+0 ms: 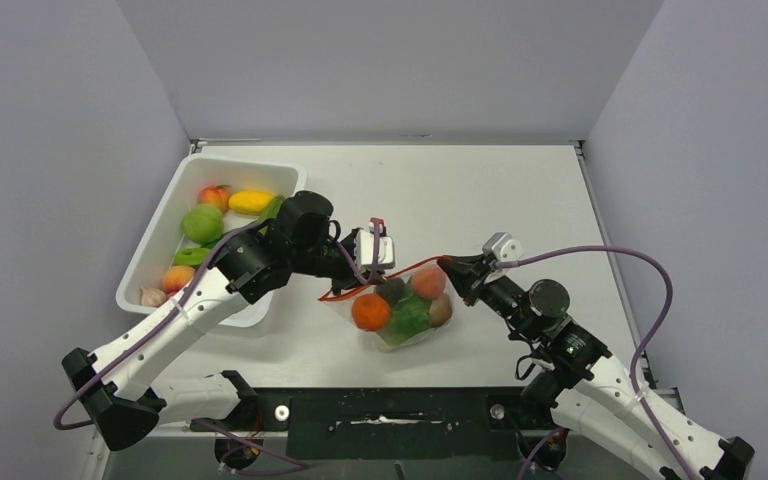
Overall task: Place the food in the zip-top bag and seal the zipper
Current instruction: Zip the zipper food storage bag at the center of the board.
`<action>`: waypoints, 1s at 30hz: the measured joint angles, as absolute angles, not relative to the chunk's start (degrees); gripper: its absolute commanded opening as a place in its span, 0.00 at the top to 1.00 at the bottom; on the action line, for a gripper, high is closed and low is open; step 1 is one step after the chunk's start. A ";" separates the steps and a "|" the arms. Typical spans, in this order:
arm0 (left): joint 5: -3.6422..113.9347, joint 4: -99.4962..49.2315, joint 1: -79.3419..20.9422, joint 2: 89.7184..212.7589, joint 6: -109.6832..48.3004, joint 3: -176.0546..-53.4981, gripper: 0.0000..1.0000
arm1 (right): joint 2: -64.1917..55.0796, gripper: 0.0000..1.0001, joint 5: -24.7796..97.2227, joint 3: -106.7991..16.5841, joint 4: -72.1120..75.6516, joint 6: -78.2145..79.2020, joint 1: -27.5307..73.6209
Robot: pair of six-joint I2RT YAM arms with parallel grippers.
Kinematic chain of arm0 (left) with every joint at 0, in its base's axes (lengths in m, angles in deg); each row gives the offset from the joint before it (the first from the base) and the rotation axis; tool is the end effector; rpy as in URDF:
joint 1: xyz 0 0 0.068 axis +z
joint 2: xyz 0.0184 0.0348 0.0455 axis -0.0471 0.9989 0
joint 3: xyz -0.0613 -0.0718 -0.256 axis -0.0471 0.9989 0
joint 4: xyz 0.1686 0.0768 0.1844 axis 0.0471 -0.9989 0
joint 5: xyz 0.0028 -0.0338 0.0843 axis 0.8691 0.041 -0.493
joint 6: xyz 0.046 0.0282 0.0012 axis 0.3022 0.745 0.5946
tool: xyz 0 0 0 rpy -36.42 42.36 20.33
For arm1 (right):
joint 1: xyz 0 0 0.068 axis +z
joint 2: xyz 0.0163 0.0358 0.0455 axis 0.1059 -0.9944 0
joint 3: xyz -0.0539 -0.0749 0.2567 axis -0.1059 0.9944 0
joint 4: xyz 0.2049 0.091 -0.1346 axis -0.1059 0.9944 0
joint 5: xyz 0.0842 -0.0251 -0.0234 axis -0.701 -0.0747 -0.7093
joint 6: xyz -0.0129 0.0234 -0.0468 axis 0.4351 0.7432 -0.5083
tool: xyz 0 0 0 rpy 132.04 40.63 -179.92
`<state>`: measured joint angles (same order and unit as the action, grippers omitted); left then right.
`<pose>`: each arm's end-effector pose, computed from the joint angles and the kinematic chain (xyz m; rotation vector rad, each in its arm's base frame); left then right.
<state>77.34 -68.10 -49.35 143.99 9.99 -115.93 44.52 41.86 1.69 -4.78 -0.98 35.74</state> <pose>0.1552 -0.1908 0.3793 1.5732 1.5286 -0.7543 0.1136 0.1033 0.3051 -0.5160 1.4738 0.6807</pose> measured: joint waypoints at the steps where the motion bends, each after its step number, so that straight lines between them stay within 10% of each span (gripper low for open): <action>1: 77.28 -68.10 -49.33 143.91 9.97 -115.93 1.00 | 45.02 1.00 41.84 1.86 -4.78 -0.61 35.24; 30: 76.07 -69.43 -47.85 136.39 9.47 -112.06 1.00 | 47.18 1.00 46.74 2.36 -2.42 2.39 31.33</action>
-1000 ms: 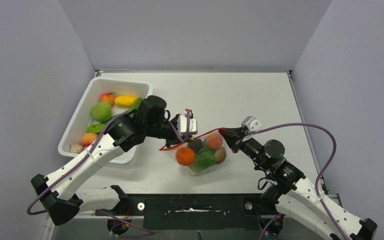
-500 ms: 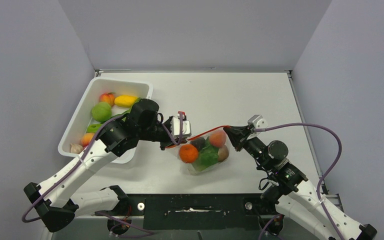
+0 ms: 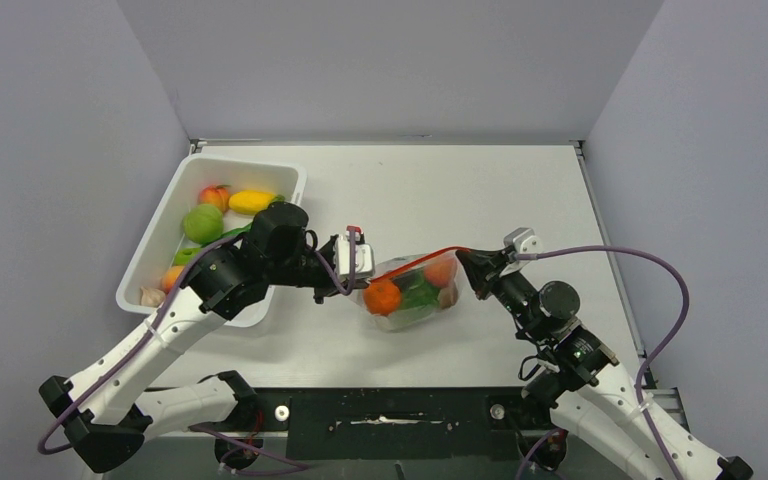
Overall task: Place the food in the zip-top bag and seal the zipper
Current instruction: Zip the zipper food storage bag at the center of the board.
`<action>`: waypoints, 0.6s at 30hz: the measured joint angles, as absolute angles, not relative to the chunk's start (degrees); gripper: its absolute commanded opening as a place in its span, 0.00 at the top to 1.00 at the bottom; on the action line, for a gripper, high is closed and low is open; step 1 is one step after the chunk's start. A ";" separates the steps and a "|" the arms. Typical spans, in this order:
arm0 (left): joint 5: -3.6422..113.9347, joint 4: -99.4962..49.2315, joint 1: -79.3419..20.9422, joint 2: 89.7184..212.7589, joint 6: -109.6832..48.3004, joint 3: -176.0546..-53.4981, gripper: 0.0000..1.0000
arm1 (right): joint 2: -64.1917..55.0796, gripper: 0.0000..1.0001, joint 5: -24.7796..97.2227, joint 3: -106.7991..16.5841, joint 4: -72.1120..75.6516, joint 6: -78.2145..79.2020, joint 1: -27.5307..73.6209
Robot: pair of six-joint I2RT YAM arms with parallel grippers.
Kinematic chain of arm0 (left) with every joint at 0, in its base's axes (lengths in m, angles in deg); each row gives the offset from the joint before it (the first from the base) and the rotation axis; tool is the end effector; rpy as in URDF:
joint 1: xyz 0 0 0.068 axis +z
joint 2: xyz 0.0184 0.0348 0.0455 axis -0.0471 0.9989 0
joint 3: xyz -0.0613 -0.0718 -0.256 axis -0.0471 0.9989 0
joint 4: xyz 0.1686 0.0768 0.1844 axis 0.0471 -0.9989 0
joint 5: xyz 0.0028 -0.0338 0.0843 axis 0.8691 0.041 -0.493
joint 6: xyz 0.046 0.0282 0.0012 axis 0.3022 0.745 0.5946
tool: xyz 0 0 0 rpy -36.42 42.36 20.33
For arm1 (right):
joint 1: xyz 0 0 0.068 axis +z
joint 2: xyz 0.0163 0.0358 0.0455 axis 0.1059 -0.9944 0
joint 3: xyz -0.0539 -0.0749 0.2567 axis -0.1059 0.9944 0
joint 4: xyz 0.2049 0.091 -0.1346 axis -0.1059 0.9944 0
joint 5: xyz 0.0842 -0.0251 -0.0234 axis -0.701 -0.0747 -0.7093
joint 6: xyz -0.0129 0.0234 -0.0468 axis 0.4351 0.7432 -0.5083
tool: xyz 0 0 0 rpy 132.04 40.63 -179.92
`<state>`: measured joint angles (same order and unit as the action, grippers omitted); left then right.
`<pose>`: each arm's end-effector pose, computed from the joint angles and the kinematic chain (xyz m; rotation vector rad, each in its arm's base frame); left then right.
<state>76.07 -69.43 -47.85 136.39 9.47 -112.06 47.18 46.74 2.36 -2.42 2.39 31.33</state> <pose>0.1363 -0.1617 0.3829 1.5187 1.5259 -0.7149 0.1167 0.0870 0.3025 -0.3469 1.5203 0.6009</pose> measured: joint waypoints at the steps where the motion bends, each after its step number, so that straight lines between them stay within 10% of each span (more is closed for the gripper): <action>1: 76.03 -69.45 -47.85 136.10 9.40 -111.80 1.00 | 47.18 1.00 46.93 2.36 -2.29 2.45 31.13; 18: 75.68 -70.50 -47.61 132.13 8.53 -109.33 1.00 | 50.00 1.00 51.83 2.41 1.34 3.37 29.58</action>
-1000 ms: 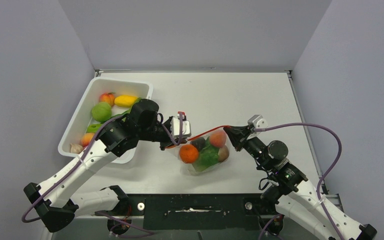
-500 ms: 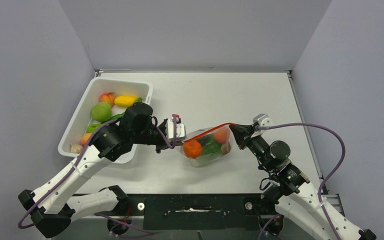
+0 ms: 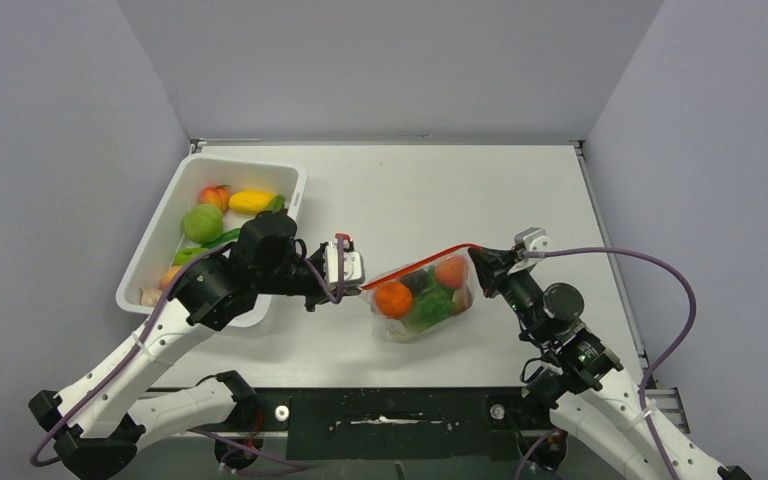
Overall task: Place the food in the zip-top bag and seal the zipper
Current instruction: Zip the zipper food storage bag at the center of the board, then place the zipper food storage bag at the center of the board.
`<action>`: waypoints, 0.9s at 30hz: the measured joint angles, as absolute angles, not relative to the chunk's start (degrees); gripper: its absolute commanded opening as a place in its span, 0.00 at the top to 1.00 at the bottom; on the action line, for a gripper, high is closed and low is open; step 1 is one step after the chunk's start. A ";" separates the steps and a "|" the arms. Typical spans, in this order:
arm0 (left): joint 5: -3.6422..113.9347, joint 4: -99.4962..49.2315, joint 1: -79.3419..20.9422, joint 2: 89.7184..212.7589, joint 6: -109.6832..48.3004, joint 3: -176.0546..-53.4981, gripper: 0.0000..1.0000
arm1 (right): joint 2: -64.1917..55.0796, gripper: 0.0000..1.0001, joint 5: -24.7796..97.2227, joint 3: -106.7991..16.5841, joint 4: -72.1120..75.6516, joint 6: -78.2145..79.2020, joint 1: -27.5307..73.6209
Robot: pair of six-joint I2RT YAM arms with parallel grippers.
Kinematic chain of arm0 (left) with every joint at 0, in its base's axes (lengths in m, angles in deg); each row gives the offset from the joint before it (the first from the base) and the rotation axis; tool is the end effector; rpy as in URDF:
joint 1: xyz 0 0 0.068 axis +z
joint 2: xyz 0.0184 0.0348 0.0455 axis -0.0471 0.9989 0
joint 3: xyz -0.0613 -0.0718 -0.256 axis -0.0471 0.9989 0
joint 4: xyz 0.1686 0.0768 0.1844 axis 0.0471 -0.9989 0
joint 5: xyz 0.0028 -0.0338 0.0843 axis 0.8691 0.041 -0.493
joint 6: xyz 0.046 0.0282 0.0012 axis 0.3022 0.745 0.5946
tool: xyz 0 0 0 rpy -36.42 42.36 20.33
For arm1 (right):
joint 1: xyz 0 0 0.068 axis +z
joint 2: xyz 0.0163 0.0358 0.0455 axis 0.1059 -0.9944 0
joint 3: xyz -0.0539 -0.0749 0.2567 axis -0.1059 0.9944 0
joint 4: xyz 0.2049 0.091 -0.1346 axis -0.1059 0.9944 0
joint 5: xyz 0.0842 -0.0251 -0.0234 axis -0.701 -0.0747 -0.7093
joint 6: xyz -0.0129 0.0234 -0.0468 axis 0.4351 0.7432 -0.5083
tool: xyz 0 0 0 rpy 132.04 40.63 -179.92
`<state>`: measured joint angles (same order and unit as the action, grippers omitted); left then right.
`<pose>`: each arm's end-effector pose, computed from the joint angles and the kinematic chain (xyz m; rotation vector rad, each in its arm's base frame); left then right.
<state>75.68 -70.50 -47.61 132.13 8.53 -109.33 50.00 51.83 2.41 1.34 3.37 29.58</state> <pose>0.1237 -0.1477 0.3794 1.4981 1.5385 -0.7136 0.1136 0.0754 0.3009 -0.2429 1.5503 0.5181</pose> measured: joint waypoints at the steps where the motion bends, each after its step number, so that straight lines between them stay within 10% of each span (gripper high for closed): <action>1: 75.68 -70.31 -47.61 131.99 8.53 -109.04 1.00 | 50.07 1.00 51.87 2.41 1.82 3.42 29.58; 27: 78.02 -50.22 -39.98 134.03 -9.29 -93.41 0.98 | 44.01 1.00 57.01 3.24 5.03 7.77 27.85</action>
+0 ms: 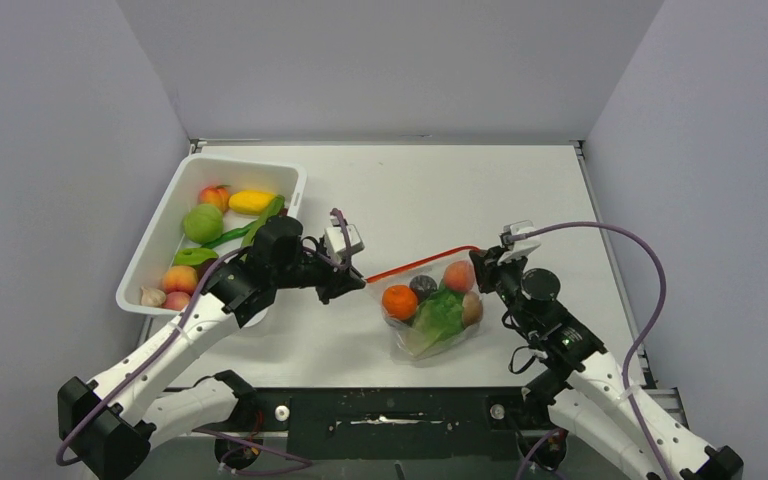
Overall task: Place the food in the zip-top bag and seal the zipper
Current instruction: Place the zipper food storage bag at the center of the board.
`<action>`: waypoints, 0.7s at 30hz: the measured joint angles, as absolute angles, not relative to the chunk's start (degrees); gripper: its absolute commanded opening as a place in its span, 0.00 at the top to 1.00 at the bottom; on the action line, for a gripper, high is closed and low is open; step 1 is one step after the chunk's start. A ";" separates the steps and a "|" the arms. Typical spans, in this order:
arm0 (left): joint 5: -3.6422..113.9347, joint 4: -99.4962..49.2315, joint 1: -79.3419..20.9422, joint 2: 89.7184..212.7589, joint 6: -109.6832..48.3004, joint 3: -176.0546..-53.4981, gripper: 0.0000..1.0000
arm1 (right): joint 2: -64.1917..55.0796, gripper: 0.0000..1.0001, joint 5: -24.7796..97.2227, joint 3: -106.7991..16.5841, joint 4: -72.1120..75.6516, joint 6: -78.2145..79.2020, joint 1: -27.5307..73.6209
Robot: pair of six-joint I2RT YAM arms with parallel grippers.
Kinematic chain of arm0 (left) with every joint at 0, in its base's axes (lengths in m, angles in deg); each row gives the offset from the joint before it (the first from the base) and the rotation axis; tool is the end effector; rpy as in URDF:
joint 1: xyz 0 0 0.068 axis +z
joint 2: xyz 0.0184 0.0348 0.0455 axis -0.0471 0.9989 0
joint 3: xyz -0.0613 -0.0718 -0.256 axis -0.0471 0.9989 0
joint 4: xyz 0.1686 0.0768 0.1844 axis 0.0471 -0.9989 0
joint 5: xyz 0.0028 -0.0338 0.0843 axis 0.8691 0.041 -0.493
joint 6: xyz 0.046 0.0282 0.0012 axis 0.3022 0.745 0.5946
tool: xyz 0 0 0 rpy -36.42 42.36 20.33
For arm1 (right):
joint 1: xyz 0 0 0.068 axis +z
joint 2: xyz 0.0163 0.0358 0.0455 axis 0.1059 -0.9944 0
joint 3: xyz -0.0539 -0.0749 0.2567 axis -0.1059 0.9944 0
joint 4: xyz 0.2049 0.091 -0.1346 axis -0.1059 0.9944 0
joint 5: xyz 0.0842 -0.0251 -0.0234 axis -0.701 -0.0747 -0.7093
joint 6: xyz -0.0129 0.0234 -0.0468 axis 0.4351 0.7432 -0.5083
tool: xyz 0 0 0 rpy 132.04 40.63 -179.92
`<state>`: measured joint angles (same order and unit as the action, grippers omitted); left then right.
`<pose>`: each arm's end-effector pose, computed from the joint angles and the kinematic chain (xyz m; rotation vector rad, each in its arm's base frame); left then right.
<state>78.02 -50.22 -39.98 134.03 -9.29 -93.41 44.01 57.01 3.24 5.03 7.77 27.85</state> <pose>0.1651 -0.1489 0.3130 1.1490 1.7952 -0.8557 0.1324 0.0793 0.2757 -0.1311 1.7385 0.4195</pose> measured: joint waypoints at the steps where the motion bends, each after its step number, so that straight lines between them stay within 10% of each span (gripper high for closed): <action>1: 77.50 -49.87 -39.74 134.42 -9.81 -93.39 0.98 | 42.66 1.00 56.86 3.24 3.87 7.35 27.44; 11: 71.73 -45.69 -39.39 135.05 -14.10 -93.00 0.81 | 30.88 0.97 48.27 3.22 -7.27 6.08 20.27; 21: 60.75 -46.66 -37.84 135.86 -17.35 -93.00 0.51 | 29.26 0.49 48.20 1.80 -8.63 5.03 15.81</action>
<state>60.75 -46.66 -37.84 135.86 -17.35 -93.00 29.26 48.20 1.80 -8.63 5.03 15.81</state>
